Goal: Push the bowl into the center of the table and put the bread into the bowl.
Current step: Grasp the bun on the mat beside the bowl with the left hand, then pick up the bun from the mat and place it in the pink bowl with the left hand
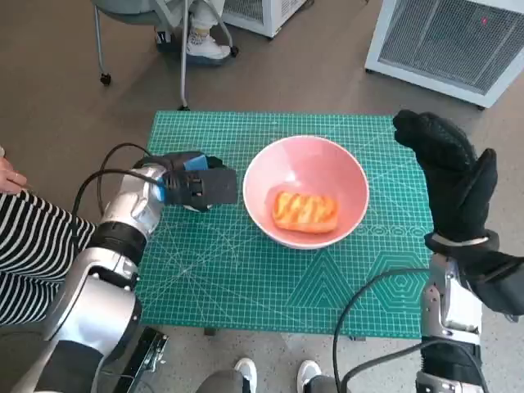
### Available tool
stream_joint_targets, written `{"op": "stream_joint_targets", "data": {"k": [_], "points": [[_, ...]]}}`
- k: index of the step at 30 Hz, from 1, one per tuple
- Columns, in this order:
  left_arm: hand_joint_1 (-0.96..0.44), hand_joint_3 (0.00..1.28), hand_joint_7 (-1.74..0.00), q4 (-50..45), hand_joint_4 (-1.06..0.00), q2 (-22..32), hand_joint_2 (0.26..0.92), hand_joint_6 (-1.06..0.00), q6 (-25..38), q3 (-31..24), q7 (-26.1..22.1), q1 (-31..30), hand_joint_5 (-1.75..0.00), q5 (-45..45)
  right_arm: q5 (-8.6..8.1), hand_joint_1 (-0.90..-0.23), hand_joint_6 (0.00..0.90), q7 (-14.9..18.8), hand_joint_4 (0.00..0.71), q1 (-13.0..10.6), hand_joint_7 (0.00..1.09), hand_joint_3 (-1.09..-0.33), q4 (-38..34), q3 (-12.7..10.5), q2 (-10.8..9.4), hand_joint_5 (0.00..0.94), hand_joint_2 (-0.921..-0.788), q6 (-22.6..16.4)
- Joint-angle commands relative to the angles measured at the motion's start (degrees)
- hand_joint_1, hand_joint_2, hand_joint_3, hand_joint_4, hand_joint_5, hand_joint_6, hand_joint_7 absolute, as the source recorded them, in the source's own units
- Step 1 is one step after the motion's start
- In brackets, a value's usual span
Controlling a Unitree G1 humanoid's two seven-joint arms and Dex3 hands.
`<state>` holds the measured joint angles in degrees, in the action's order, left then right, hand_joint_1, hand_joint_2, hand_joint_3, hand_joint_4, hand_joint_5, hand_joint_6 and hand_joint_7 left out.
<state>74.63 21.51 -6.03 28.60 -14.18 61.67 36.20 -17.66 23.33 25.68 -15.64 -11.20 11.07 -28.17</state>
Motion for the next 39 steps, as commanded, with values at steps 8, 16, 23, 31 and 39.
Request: {"op": "stream_joint_targets", "data": {"k": [8,16,23,31,39], "points": [[0.00,0.02,-1.04,0.93,-0.83,-0.07,0.907,-0.66,0.14,1.42,2.26,-1.05,-1.10,1.45,0.68,-0.678,0.095,-0.53,0.151,-1.25,0.36,-0.687,-0.24,-0.12,0.48,0.001,-0.921,0.89],[0.00,0.02,-1.13,0.32,-0.83,0.68,0.914,-0.63,-0.34,1.03,2.66,-0.44,-1.05,1.47,0.73,-0.678,0.094,-0.55,0.150,-0.88,0.36,-0.688,-0.92,-0.06,0.31,0.000,-0.921,0.68],[0.00,0.02,-1.14,-2.04,-0.83,2.02,0.914,-0.63,-1.92,-0.87,2.08,1.05,-1.03,-0.18,0.65,-0.677,0.093,-0.48,0.150,-0.71,0.36,-0.688,-1.22,-0.08,0.27,0.000,-0.921,0.55],[0.00,0.01,-1.11,-10.13,-0.85,3.92,0.910,-0.64,-4.86,-5.02,2.64,0.72,-1.03,-3.71,0.53,-0.677,0.093,-0.37,0.149,-0.42,0.36,-0.689,-1.61,-0.09,0.26,0.000,-0.921,0.44],[0.00,0.00,-1.09,-25.34,-0.86,4.82,0.903,-0.67,-6.61,-9.85,1.97,-2.95,-1.00,-8.31,0.52,-0.677,0.093,-0.26,0.149,-0.01,0.36,-0.689,-2.20,0.02,0.10,0.000,-0.921,0.18]]}}
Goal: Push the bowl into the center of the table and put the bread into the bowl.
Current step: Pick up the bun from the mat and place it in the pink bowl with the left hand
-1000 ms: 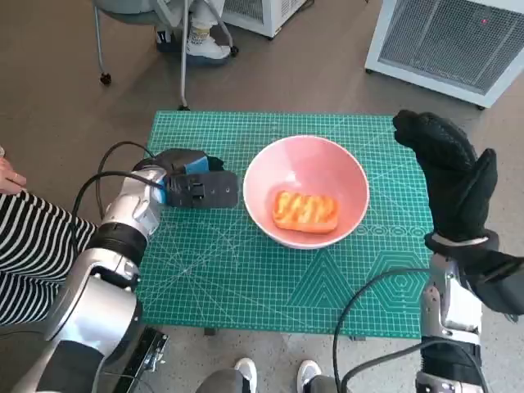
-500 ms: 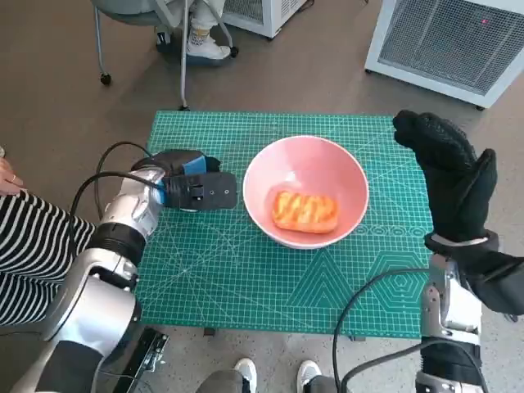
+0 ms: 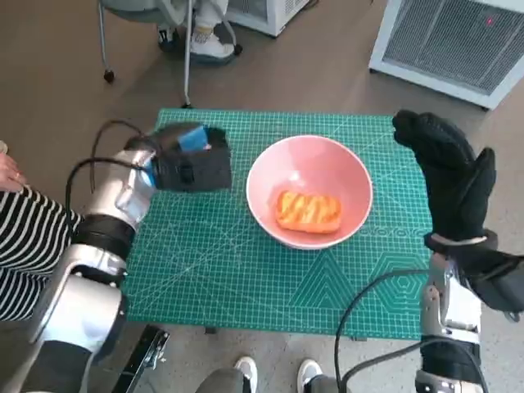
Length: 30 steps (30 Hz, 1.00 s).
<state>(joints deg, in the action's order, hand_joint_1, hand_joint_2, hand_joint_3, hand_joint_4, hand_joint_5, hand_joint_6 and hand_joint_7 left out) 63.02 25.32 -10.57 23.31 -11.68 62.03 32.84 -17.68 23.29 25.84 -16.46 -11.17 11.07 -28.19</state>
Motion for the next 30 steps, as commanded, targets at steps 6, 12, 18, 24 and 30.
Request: {"op": "stream_joint_targets", "data": {"k": [6,12,18,24,30], "points": [[0.00,0.00,-1.08,-33.39,-0.87,0.38,0.898,-0.69,-1.14,-8.37,-2.26,-7.97,-1.00,-8.82,0.36,-0.675,0.093,0.01,0.149,0.14,0.36,-0.688,-1.88,0.13,-0.11,0.000,-0.921,-0.13],[0.00,0.00,-1.08,-42.06,-0.87,-0.75,0.897,-0.69,0.72,-8.18,-3.87,-9.70,-0.98,-8.69,0.30,-0.673,0.093,0.14,0.150,0.21,0.36,-0.688,-1.74,0.25,-0.18,0.000,-0.921,-0.40],[0.00,0.00,-1.09,-46.26,-0.88,-2.34,0.892,-0.70,1.62,-7.49,-5.86,-10.69,-0.95,-9.19,0.12,-0.673,0.092,0.22,0.150,0.17,0.36,-0.687,-1.61,0.26,-0.23,0.000,-0.921,-0.58],[0.00,0.00,-1.02,-46.95,-0.89,-4.51,0.883,-0.73,2.04,-6.21,-7.33,-10.61,-0.98,-9.08,-0.26,-0.674,0.092,0.45,0.150,0.02,0.36,-0.687,-1.42,0.19,-0.18,0.000,-0.921,-0.72],[0.00,0.00,-1.01,-44.77,-0.89,-6.65,0.884,-0.73,1.58,-4.60,-8.73,-9.96,-1.00,-8.70,-0.37,-0.674,0.092,0.44,0.154,-0.34,0.36,-0.687,-1.10,0.15,-0.27,0.002,-0.921,-0.72]]}}
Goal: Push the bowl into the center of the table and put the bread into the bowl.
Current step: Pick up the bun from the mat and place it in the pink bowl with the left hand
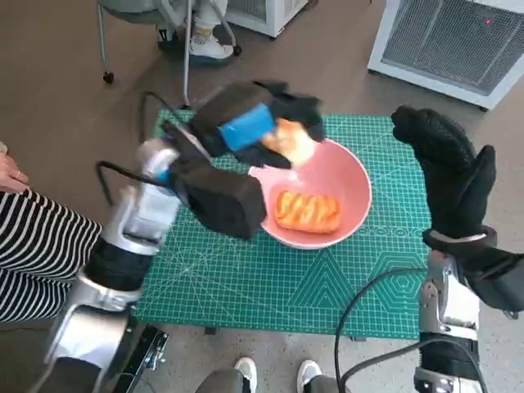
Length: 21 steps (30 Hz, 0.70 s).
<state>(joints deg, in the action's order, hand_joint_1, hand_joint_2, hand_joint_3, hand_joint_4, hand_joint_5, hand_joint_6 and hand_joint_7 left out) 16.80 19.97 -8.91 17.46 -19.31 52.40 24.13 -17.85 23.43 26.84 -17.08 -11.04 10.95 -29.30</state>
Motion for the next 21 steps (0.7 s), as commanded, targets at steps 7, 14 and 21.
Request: {"op": "stream_joint_targets", "data": {"k": [7,14,21], "points": [[-0.03,0.06,-0.75,8.43,-0.61,-3.10,0.842,-0.44,-1.56,3.35,-3.56,0.58,-0.66,-0.12,-0.08,-0.681,0.092,-0.07,0.155,-1.82,0.36,-0.687,0.18,-0.16,-0.06,0.002,-0.921,0.39],[-0.28,0.02,-0.18,14.88,-0.36,-3.54,0.815,-0.31,-3.09,5.72,-5.14,1.98,-0.06,1.85,0.47,-0.683,0.090,-0.86,0.155,-2.24,0.36,-0.689,1.23,-0.31,0.08,0.002,-0.921,0.57],[-0.52,0.02,-0.07,18.93,-0.24,-3.82,0.855,-0.28,-5.09,7.24,-2.56,1.95,-0.01,4.54,0.86,-0.682,0.090,-1.95,0.155,-2.44,0.36,-0.693,2.54,-0.36,0.33,0.002,-0.921,1.35]]}}
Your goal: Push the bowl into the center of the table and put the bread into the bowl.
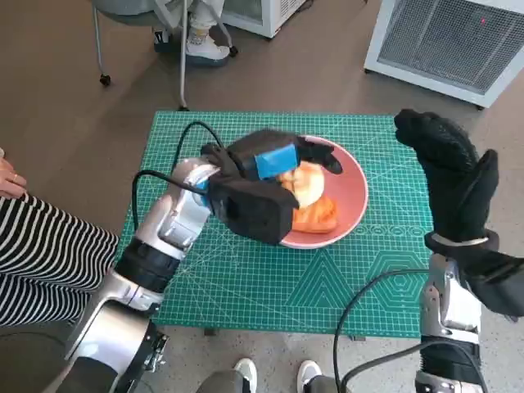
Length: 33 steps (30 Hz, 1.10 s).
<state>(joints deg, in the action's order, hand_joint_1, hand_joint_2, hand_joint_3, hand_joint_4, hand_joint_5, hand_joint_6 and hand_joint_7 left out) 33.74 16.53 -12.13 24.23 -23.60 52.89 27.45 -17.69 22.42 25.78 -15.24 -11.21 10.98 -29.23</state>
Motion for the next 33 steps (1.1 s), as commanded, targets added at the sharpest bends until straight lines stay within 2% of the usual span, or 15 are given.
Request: {"op": "stream_joint_targets", "data": {"k": [1,7,14,21,27,33], "points": [[-0.55,0.02,-0.06,2.37,-0.21,-0.43,0.865,-0.27,-2.08,0.34,2.01,1.39,0.00,1.18,0.66,-0.682,0.090,-1.04,0.155,-1.41,0.36,-0.693,0.88,-0.21,0.34,0.002,-0.921,1.41],[-0.62,0.03,-0.03,2.37,-0.12,-0.51,0.901,-0.24,-2.84,-2.30,1.99,0.00,0.00,-1.77,0.55,-0.695,0.089,-1.63,0.155,-1.63,0.36,-0.693,2.37,-0.27,0.46,0.001,-0.921,2.26],[-0.66,0.05,-0.01,-1.50,-0.06,-0.04,0.920,-0.21,-4.38,-8.04,-0.32,-2.84,0.00,-10.17,1.29,-0.700,0.088,-3.05,0.156,-1.55,0.37,-0.692,4.06,-0.10,0.27,0.001,-0.921,3.31],[-0.67,0.13,-0.02,-7.82,-0.07,-0.82,0.921,-0.23,-6.63,-14.58,-0.04,-7.03,-0.01,-19.15,2.44,-0.679,0.092,-5.15,0.162,-1.58,0.37,-0.696,6.41,0.38,0.02,0.004,-0.921,4.59],[-0.71,0.26,-0.03,-8.57,-0.10,-3.52,0.921,-0.26,-10.74,-19.15,0.76,-10.11,-0.01,-26.35,3.76,-0.668,0.094,-6.74,0.165,-0.97,0.37,-0.711,8.69,0.86,-0.10,0.005,-0.921,5.77],[-0.72,0.35,-0.03,-9.08,-0.10,-6.85,0.921,-0.26,-14.22,-22.50,-1.30,-12.22,-0.01,-34.61,4.44,-0.673,0.095,-7.61,0.168,-0.03,0.37,-0.718,10.36,1.51,0.01,0.005,-0.921,6.56]]}}
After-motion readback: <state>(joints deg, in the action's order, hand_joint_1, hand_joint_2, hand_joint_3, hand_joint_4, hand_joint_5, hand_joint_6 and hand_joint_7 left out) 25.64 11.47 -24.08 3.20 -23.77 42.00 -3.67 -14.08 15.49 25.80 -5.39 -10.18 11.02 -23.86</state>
